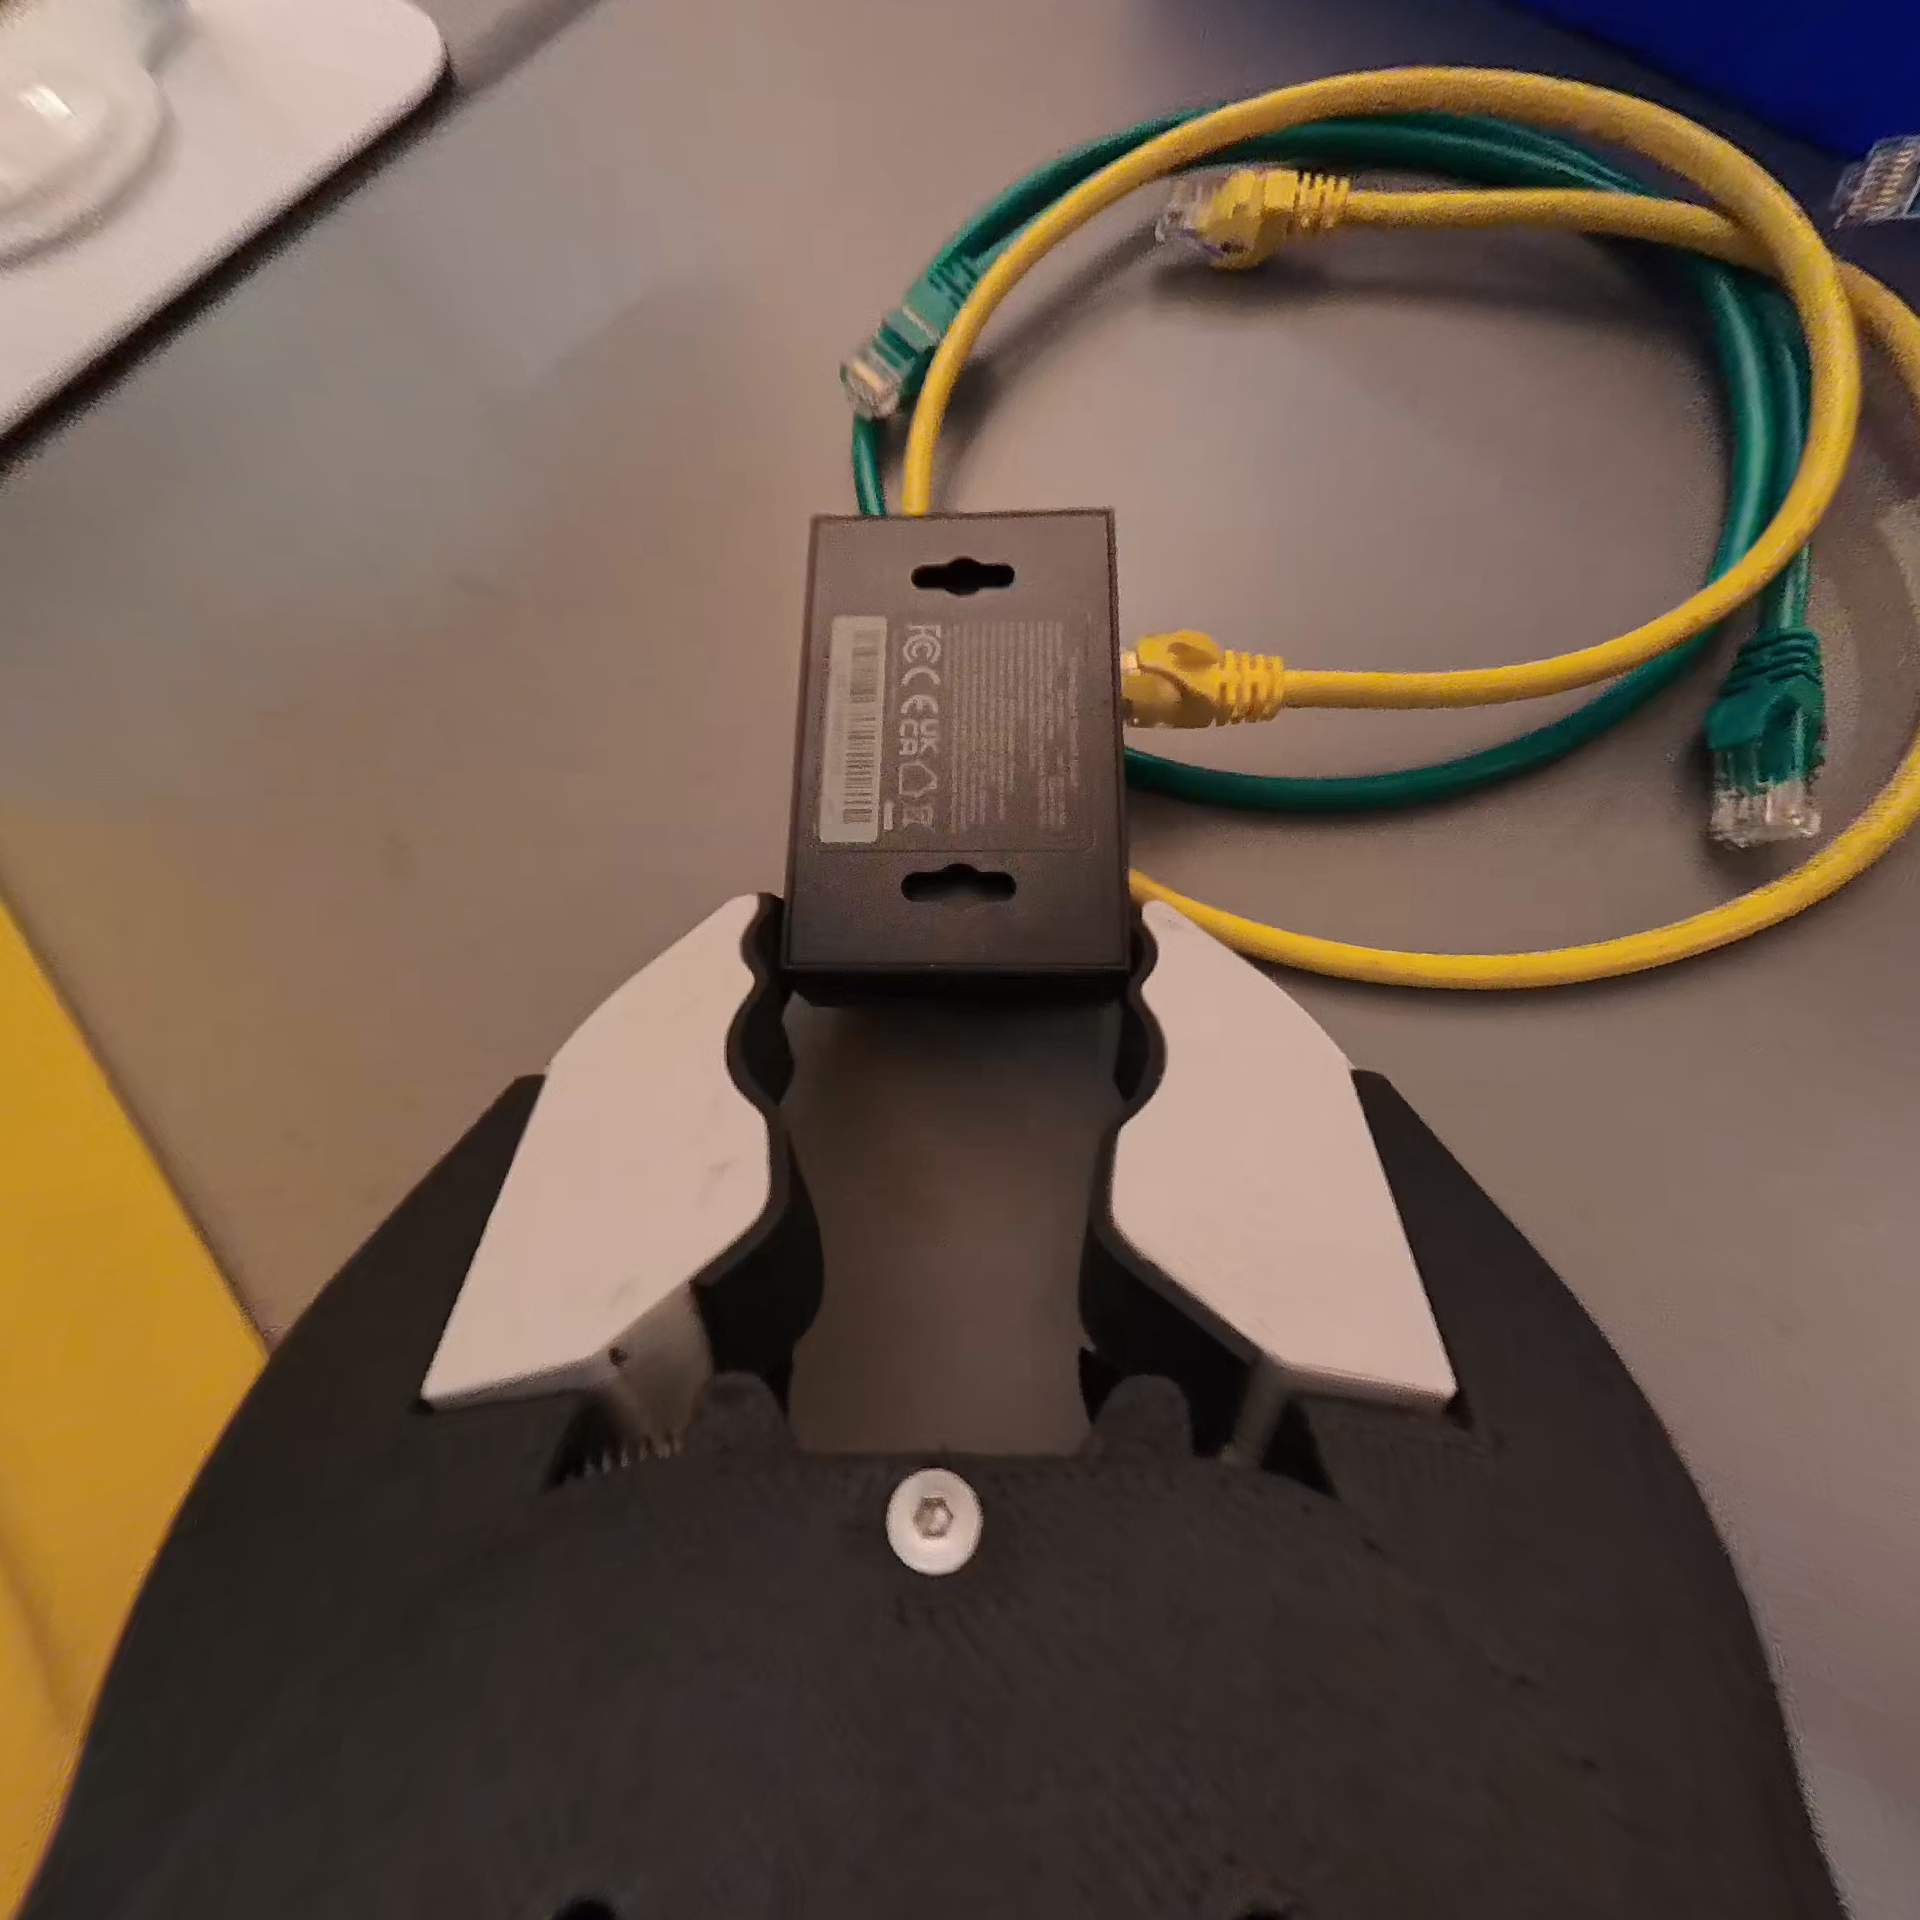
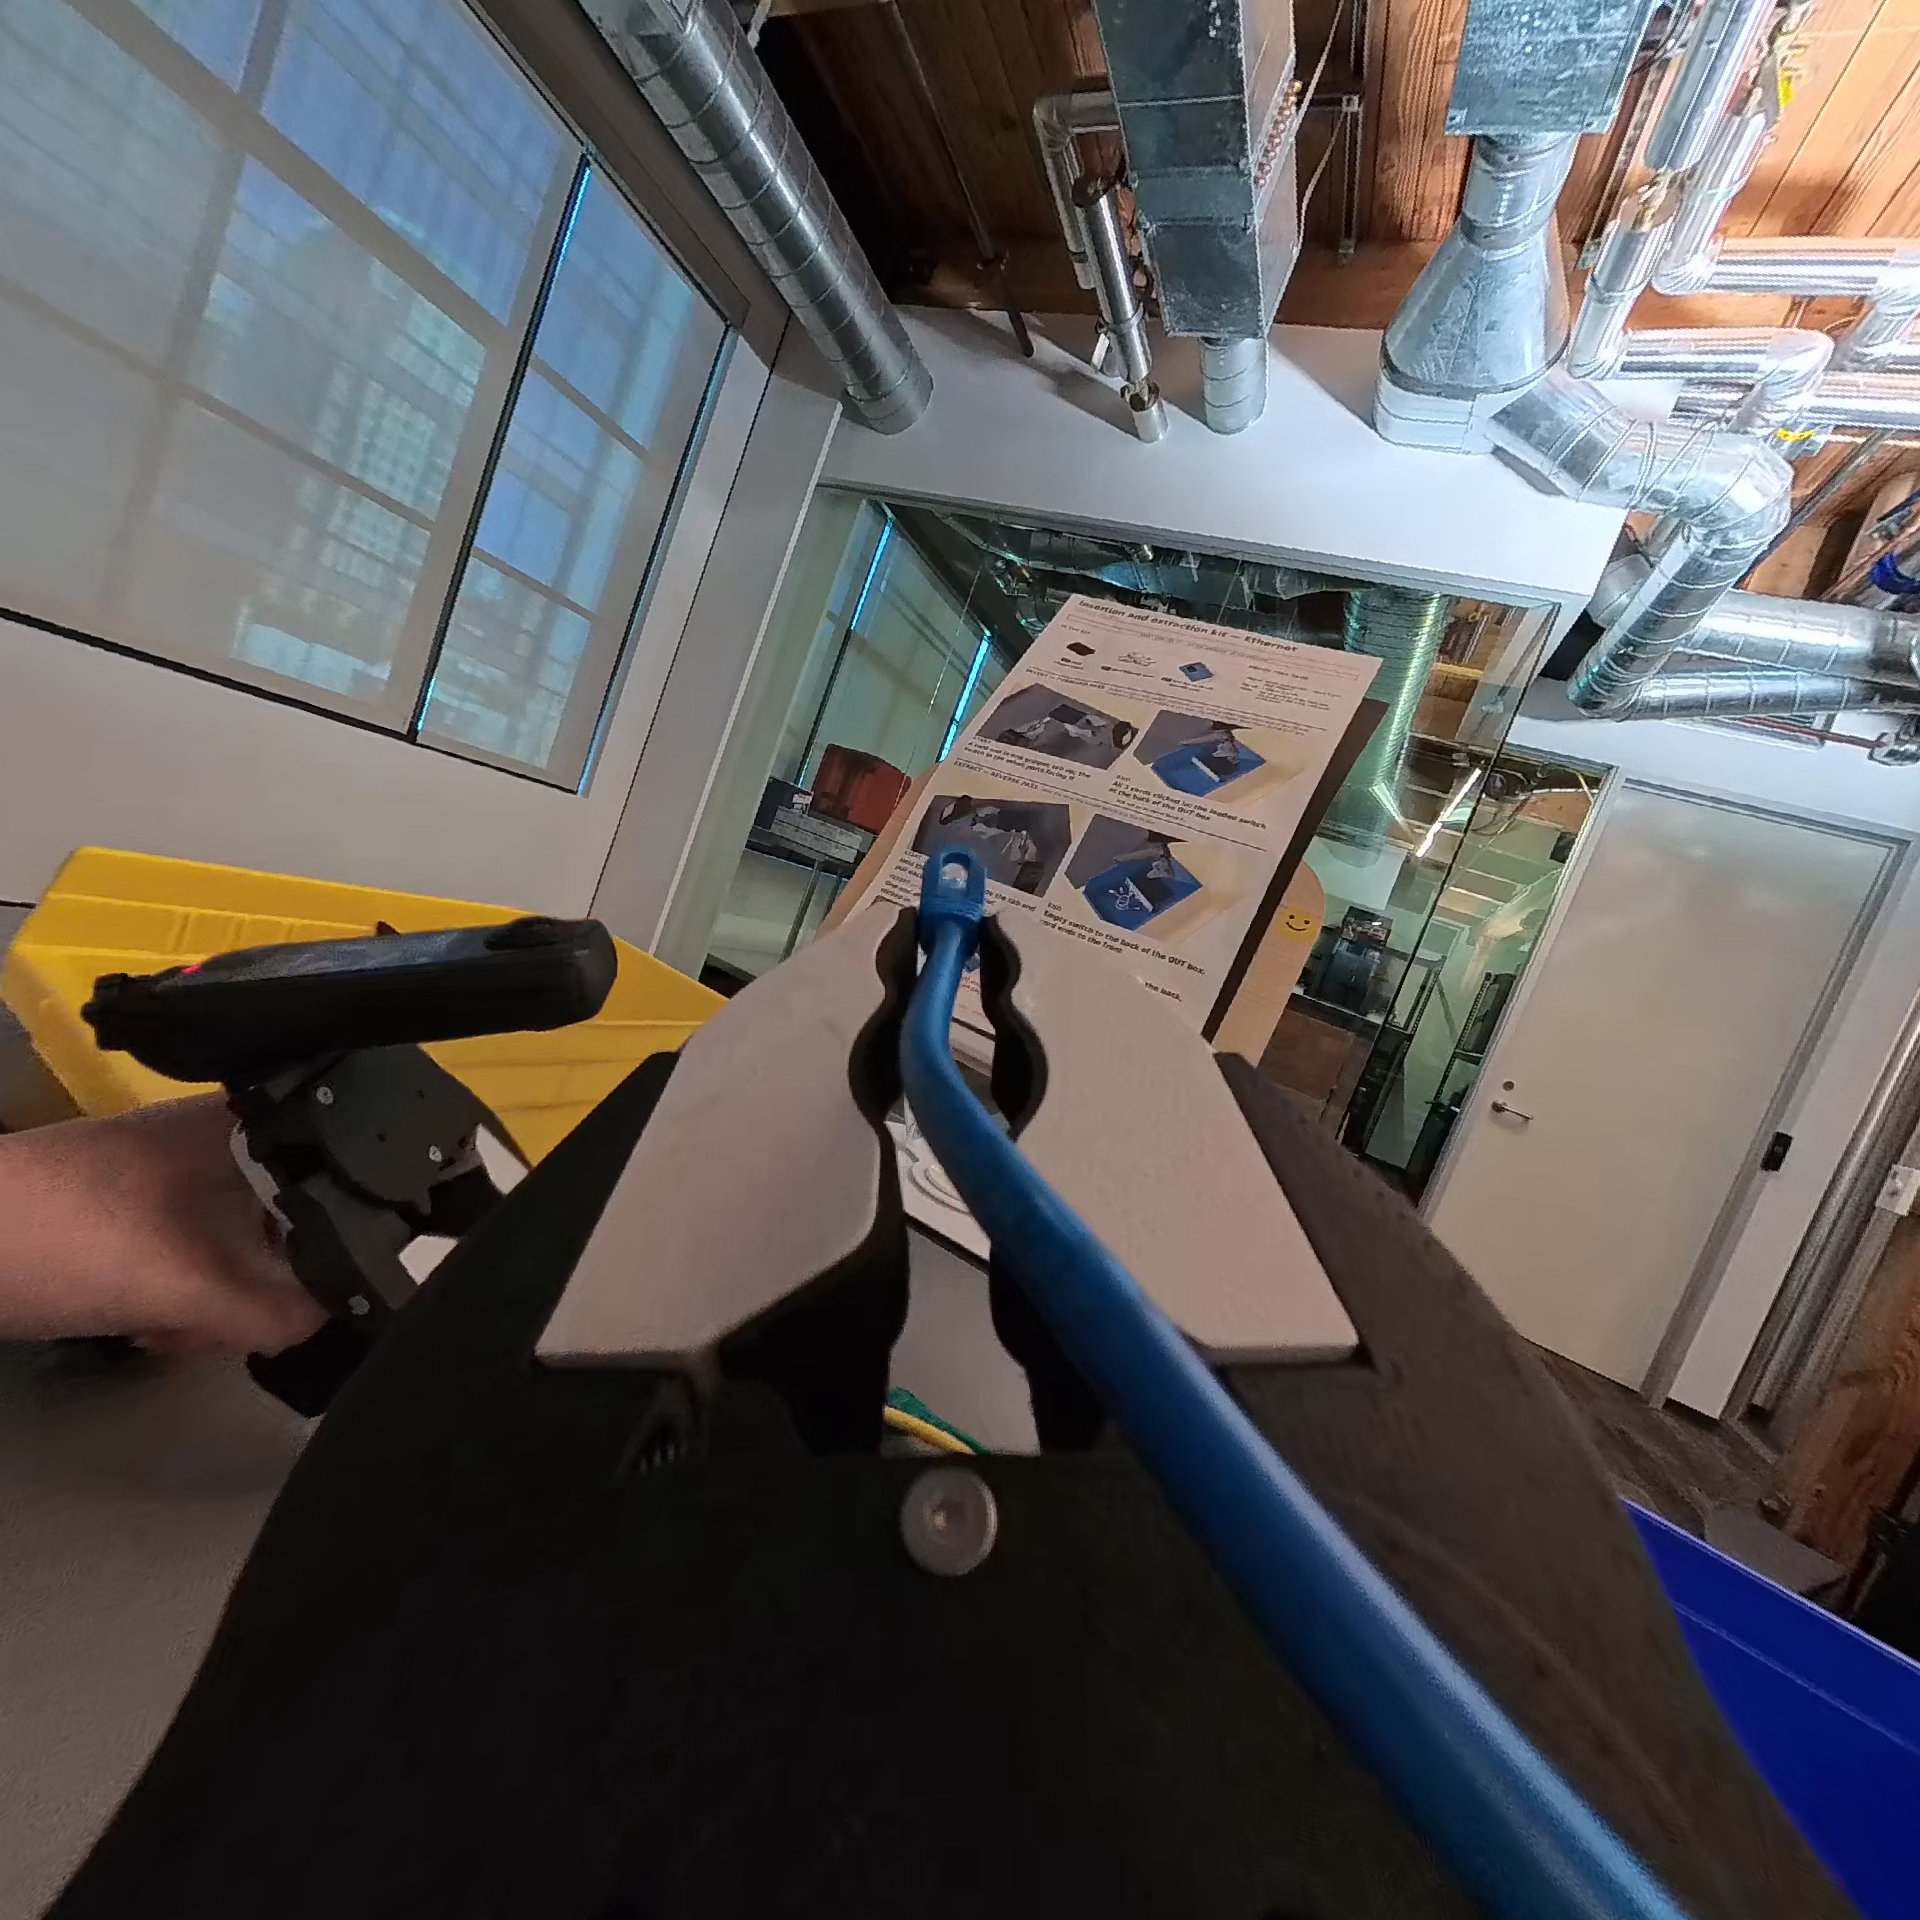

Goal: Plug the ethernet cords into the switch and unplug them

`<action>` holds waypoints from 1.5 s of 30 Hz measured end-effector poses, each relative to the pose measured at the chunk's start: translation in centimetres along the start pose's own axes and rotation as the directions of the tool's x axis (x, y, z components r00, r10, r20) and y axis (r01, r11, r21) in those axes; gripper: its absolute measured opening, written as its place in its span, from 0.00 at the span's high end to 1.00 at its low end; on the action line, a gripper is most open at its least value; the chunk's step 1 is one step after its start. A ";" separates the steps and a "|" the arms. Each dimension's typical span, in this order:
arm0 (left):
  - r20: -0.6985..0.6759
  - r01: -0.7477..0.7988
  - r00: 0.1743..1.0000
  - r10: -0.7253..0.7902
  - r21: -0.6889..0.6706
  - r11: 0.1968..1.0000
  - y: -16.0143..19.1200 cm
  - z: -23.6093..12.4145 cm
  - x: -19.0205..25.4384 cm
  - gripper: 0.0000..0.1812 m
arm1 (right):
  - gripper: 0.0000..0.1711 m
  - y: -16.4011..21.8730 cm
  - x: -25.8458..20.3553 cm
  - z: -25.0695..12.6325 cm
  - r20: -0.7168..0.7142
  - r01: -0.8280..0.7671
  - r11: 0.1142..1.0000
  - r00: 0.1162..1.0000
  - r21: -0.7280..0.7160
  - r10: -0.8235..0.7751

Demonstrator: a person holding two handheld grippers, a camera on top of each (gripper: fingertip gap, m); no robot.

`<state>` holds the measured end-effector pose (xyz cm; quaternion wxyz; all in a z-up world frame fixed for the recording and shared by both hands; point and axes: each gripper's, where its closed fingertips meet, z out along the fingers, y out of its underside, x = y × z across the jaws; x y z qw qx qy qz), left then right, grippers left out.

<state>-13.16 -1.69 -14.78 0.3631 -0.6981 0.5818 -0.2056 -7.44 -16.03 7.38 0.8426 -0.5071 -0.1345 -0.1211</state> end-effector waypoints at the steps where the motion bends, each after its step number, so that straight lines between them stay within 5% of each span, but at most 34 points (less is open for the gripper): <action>1: 0.031 -0.023 0.999 0.022 0.022 0.999 -0.6 -0.3 -0.2 0.67 | 0.93 0.0 -0.1 0.0 0.003 0.002 1.000 1.000 0.000 -0.002; 8: 0.277 -0.302 0.923 0.268 0.086 0.949 -4.1 -3.5 -1.3 0.67 | 0.93 0.2 -0.9 0.3 0.028 0.025 1.000 0.999 -0.014 -0.025; 21: 0.405 -0.290 0.907 0.114 0.406 0.867 -11.1 -12.9 -3.2 0.67 | 0.93 -0.3 -3.2 0.7 0.116 -0.068 0.998 0.991 0.014 0.066; 31: 0.397 -0.292 0.913 0.091 0.481 0.827 -13.9 -16.4 -2.7 0.67 | 0.93 1.4 -9.7 2.1 0.310 -0.219 0.968 0.919 -0.120 0.246; 40: 0.314 -0.261 0.945 0.093 0.551 0.793 -15.2 -17.0 0.8 0.67 | 0.93 6.3 -10.0 4.2 0.126 -0.171 0.940 0.968 -0.296 0.215; 45: 0.261 -0.217 0.963 0.067 0.602 0.769 -15.4 -17.4 2.1 0.67 | 0.93 5.1 -8.6 4.1 0.115 -0.290 0.933 0.941 -0.212 0.318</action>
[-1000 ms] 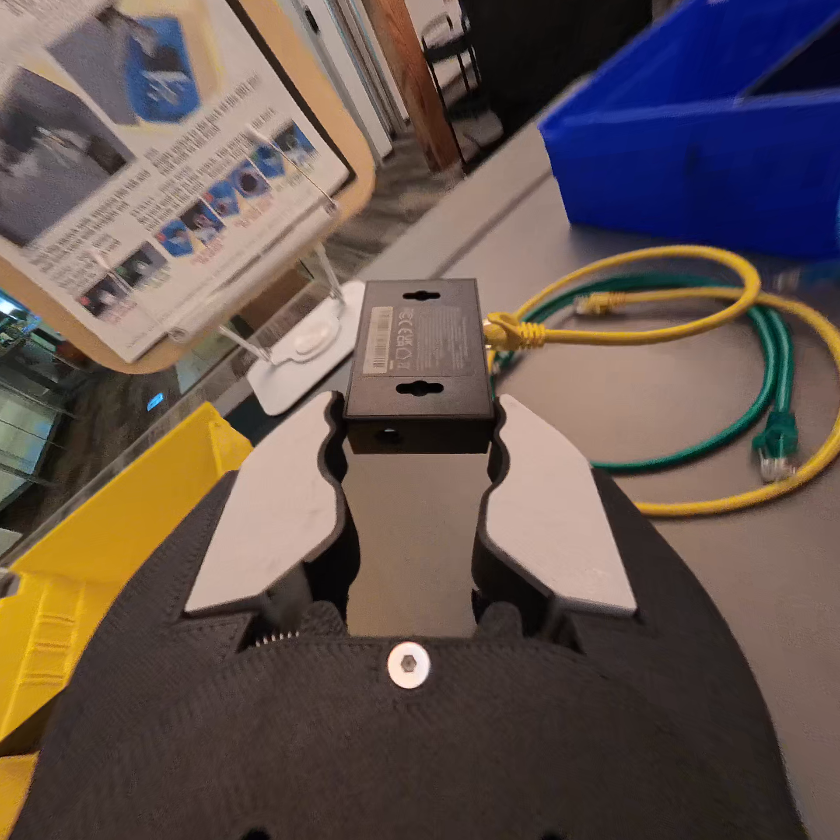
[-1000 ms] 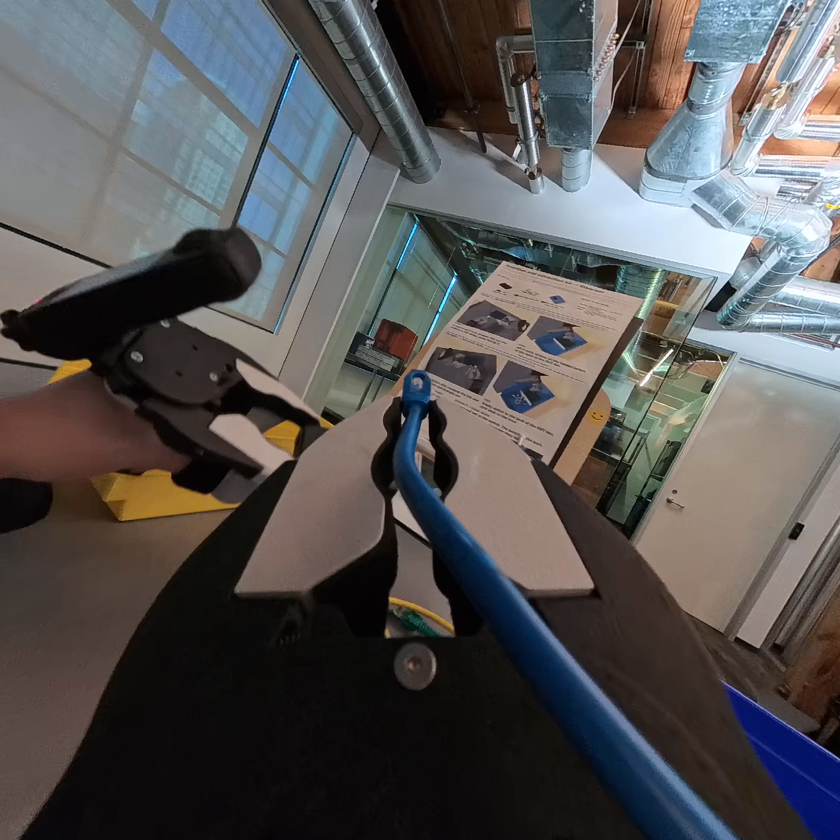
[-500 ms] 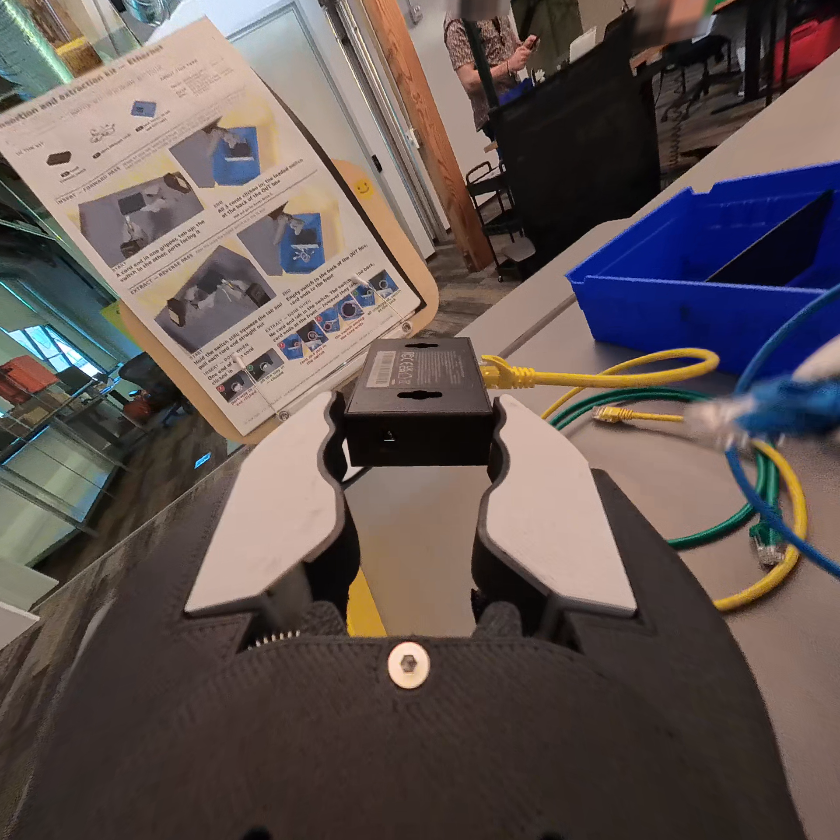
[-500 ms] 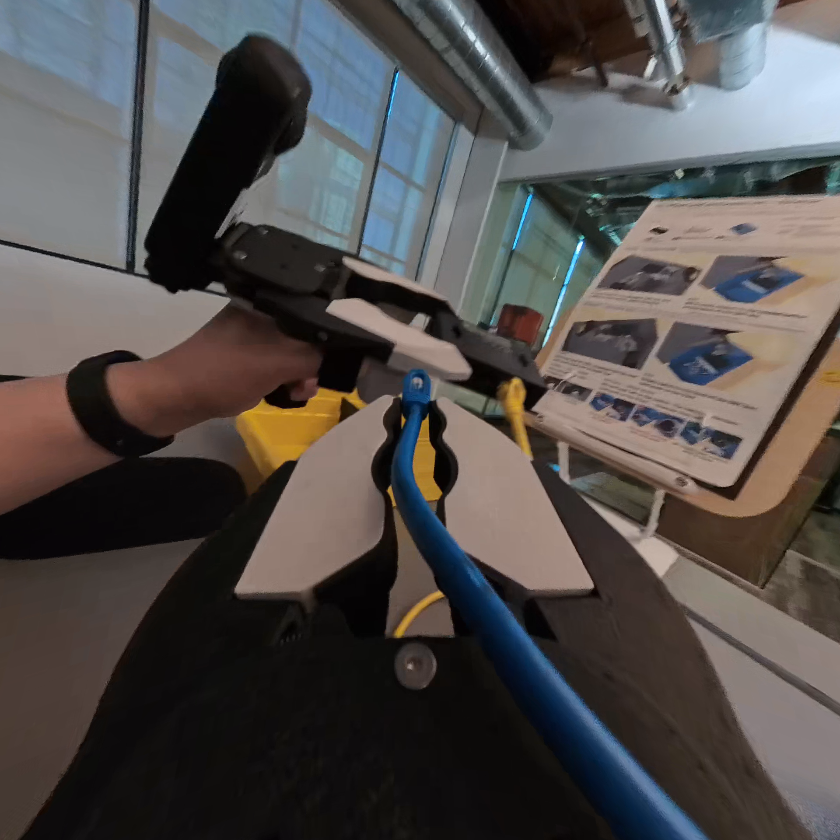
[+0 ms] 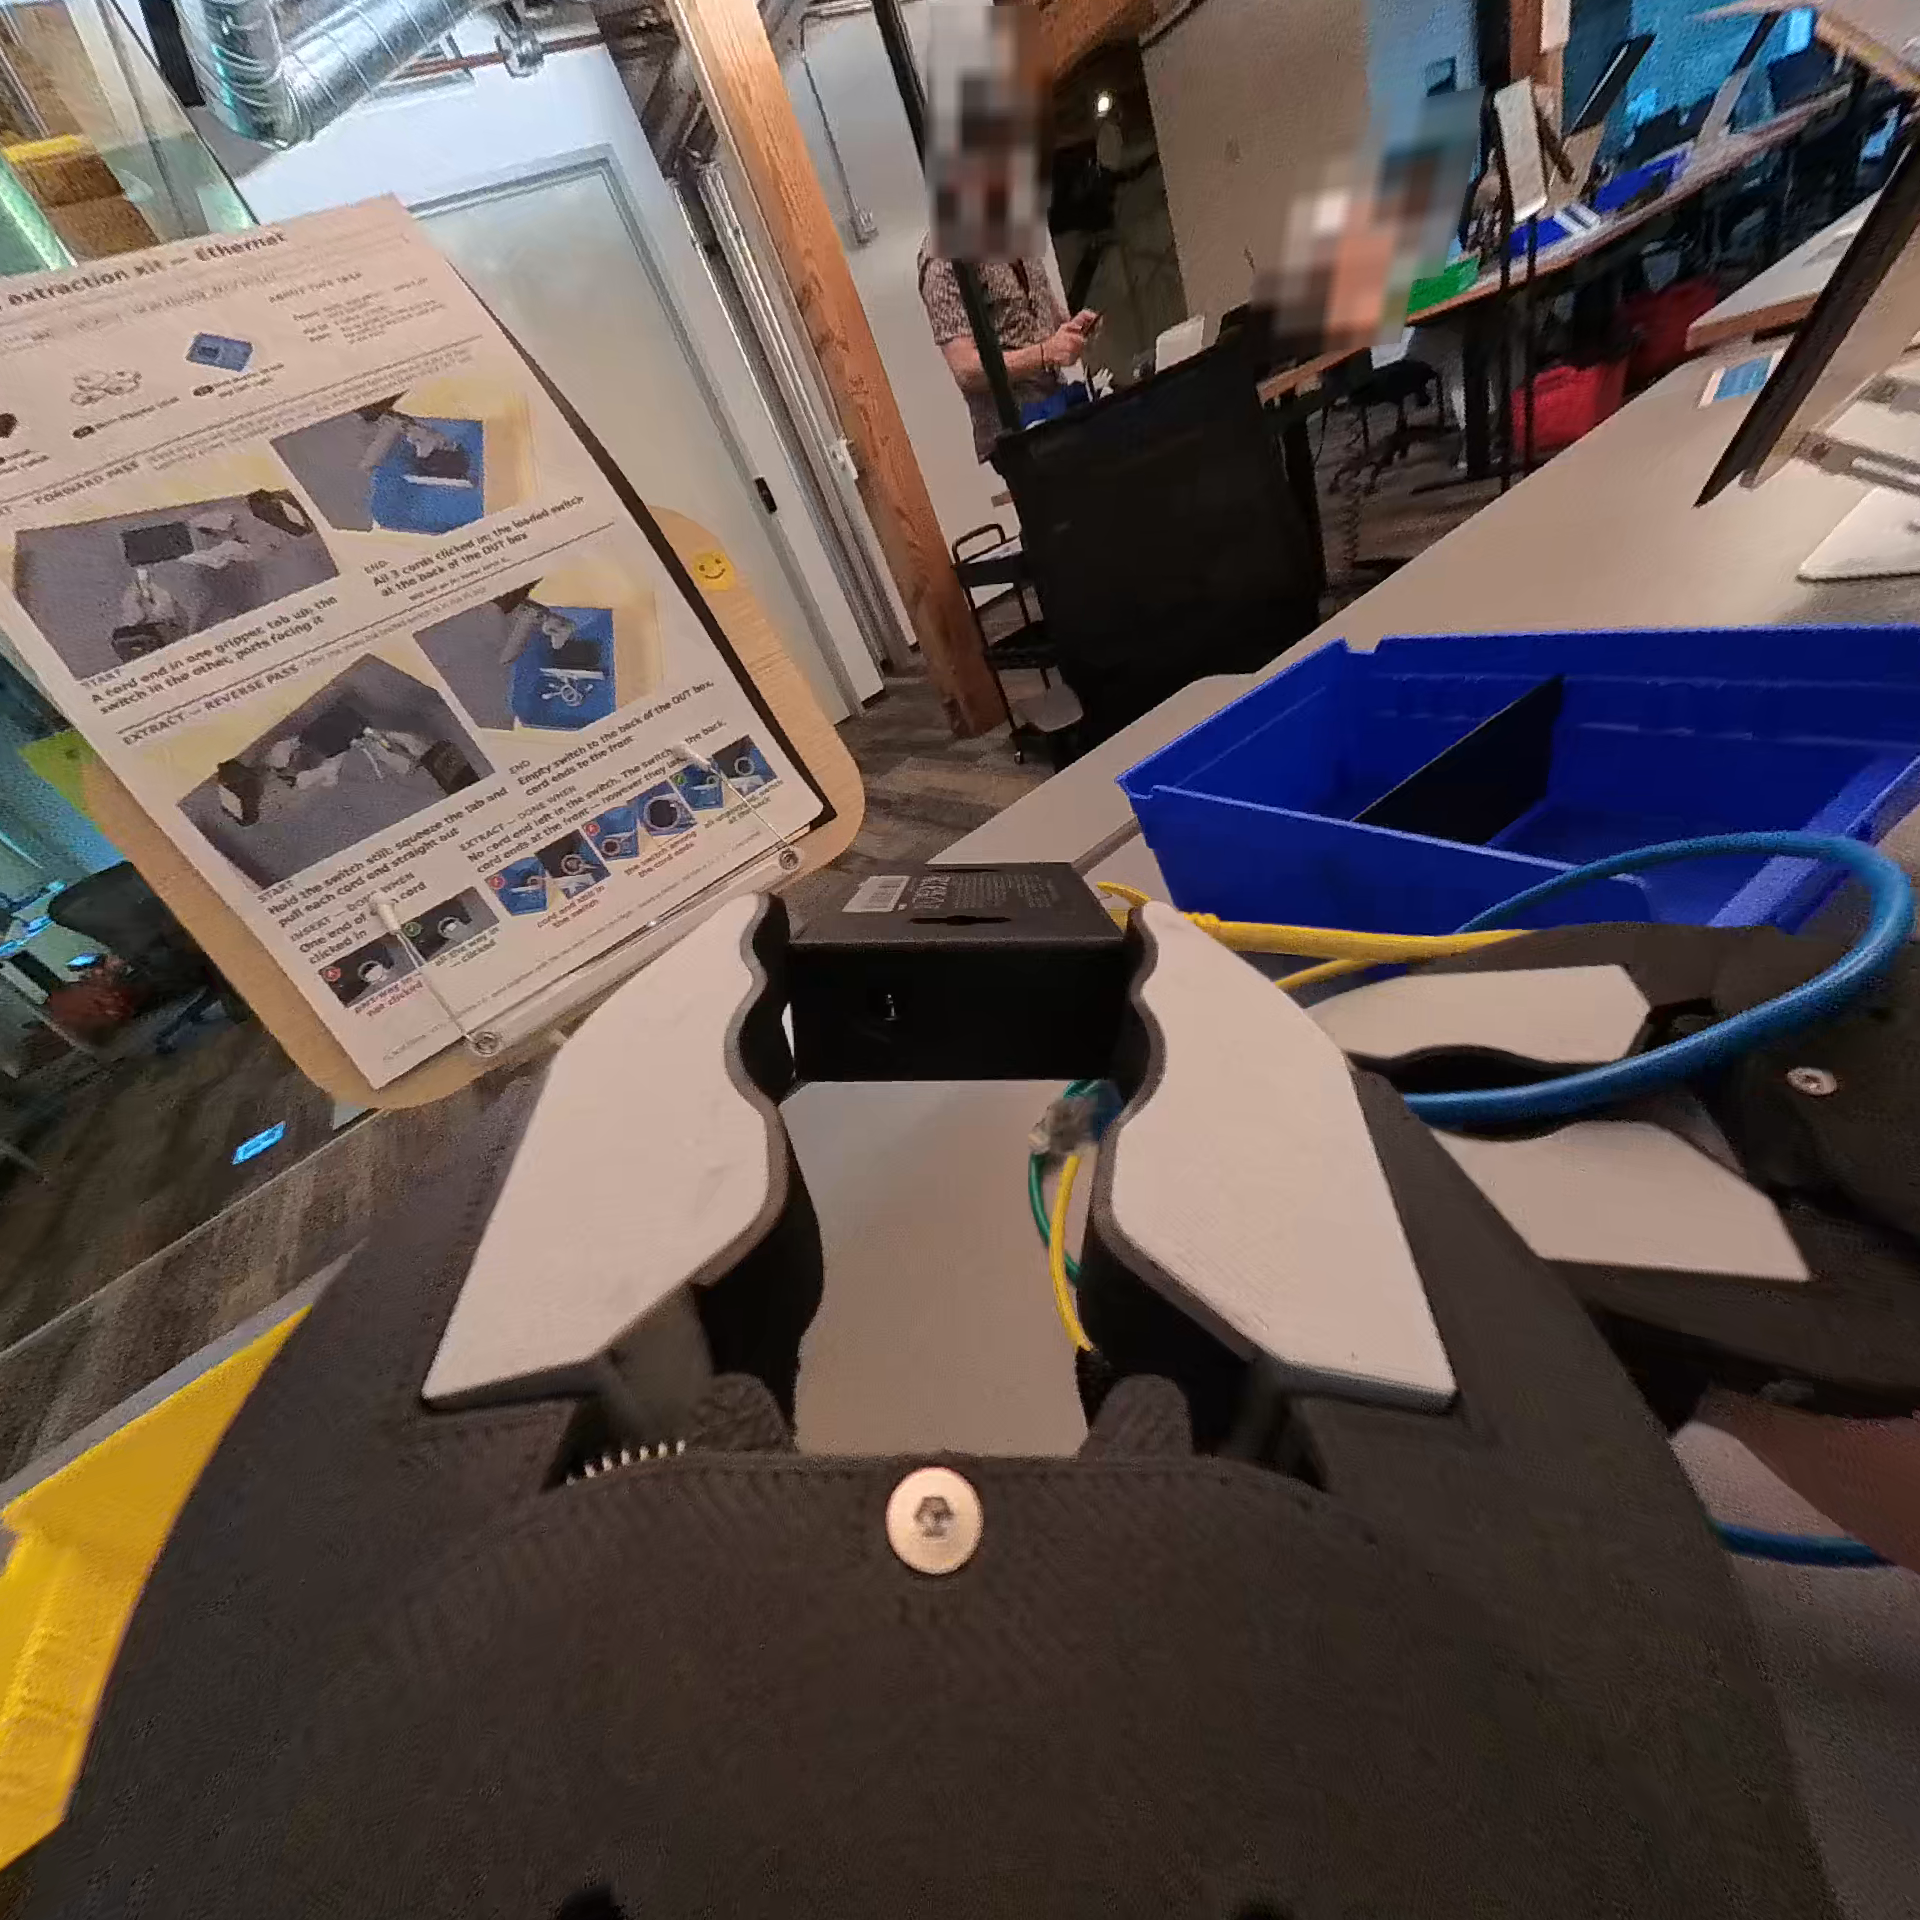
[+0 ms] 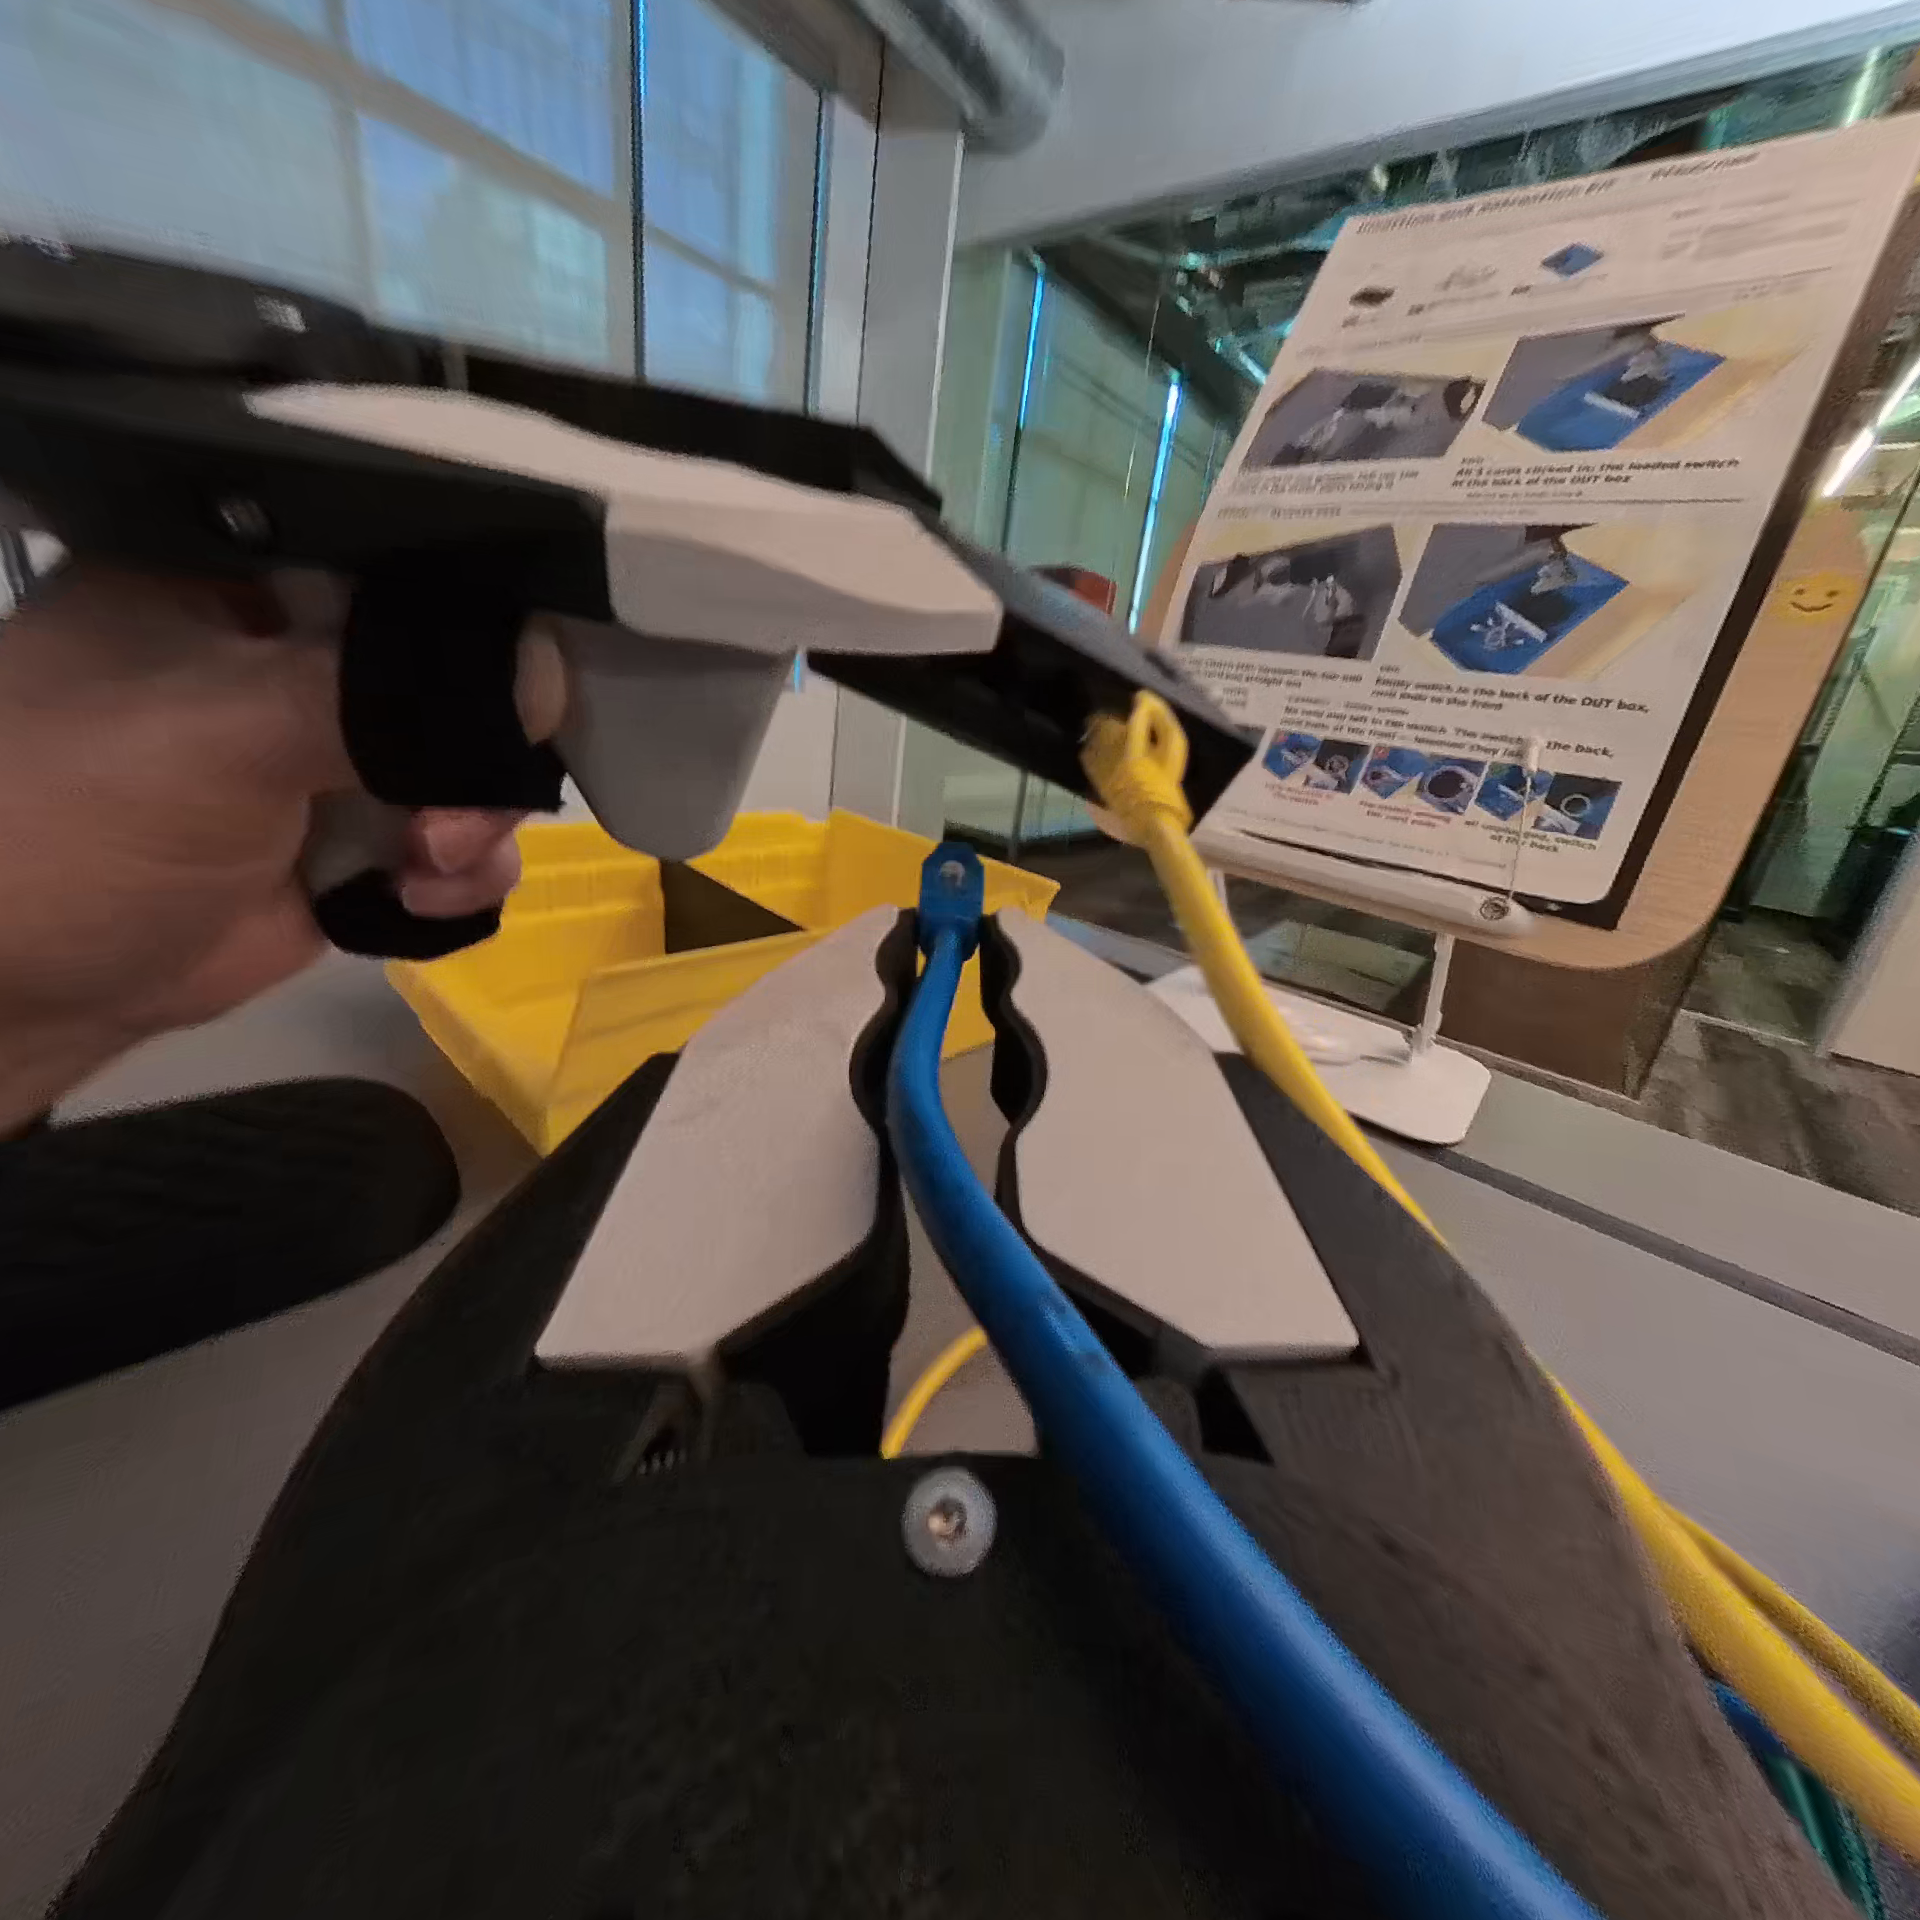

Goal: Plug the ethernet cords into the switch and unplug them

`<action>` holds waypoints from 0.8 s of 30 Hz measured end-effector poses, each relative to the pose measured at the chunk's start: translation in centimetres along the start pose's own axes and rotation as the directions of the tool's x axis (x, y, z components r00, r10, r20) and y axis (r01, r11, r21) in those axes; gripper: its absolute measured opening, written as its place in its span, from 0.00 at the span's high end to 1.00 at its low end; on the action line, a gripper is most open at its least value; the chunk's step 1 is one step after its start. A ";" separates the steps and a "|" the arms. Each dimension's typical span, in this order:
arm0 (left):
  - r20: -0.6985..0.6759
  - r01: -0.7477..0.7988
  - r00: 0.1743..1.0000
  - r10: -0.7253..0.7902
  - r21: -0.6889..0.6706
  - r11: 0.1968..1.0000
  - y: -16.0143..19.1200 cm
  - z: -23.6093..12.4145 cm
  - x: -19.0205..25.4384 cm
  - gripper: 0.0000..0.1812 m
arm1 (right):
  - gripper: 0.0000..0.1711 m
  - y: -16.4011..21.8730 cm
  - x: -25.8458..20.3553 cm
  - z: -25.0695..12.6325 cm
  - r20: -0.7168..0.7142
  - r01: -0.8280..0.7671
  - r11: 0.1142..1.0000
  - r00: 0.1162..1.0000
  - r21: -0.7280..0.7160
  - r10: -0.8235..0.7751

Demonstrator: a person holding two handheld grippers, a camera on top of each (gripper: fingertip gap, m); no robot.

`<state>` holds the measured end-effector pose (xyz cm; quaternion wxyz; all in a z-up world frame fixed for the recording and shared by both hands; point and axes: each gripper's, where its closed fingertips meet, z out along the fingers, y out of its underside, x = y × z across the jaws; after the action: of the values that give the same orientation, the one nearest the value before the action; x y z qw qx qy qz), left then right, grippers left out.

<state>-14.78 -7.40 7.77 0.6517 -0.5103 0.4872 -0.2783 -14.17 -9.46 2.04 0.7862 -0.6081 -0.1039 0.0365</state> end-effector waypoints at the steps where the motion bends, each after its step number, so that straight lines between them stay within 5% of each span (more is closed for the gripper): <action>1: -0.007 0.030 1.000 -0.030 0.004 1.000 0.0 -0.1 -0.1 0.67 | 0.92 -0.6 0.1 -0.5 0.004 -0.021 0.999 1.000 0.035 0.021; 6: -0.076 0.221 0.973 -0.219 0.023 0.975 0.6 -0.6 -1.0 0.67 | 0.93 -3.1 -0.5 -1.9 0.079 -0.061 0.981 0.996 0.186 0.047; 10: -0.129 0.340 0.933 -0.335 0.019 0.940 1.5 -0.5 -0.7 0.67 | 0.93 -3.0 -0.8 -1.5 0.083 -0.076 0.982 0.995 0.170 0.063; 24: -0.174 0.469 0.873 -0.456 0.038 0.882 2.3 0.1 0.0 0.67 | 0.93 -2.4 0.4 -1.3 0.093 -0.216 0.965 0.975 0.147 0.204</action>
<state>-14.97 -6.57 5.63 0.5445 -0.5619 0.3904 -0.4852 -13.71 -11.26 4.04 0.8186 -0.5503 -0.0658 0.1510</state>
